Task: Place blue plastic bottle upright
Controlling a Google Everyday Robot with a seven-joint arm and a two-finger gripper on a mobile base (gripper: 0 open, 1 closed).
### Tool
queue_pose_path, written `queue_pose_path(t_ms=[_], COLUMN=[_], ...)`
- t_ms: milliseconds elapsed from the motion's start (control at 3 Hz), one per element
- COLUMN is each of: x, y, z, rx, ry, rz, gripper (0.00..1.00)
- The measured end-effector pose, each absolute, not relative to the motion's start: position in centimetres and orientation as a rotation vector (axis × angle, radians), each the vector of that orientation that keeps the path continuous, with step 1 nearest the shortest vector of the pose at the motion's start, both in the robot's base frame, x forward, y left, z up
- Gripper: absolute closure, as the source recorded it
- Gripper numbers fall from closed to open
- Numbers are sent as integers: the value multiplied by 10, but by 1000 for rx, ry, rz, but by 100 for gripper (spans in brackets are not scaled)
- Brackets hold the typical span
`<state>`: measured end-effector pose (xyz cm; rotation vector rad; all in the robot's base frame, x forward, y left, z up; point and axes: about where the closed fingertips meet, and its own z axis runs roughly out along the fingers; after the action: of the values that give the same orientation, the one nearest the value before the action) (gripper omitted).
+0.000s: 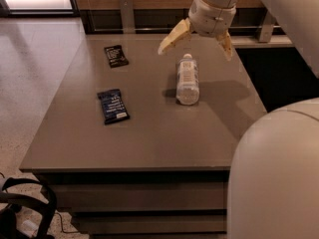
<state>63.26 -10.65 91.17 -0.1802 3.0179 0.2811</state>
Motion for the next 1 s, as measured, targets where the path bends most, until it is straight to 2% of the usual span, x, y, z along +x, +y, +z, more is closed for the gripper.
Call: queue_pose_path(t_ms=[667, 1000], x=[644, 644], y=[-81, -75], z=[888, 873], rx=[-10, 7], ry=[3093, 3104], rz=[307, 248], gripper=[0, 0])
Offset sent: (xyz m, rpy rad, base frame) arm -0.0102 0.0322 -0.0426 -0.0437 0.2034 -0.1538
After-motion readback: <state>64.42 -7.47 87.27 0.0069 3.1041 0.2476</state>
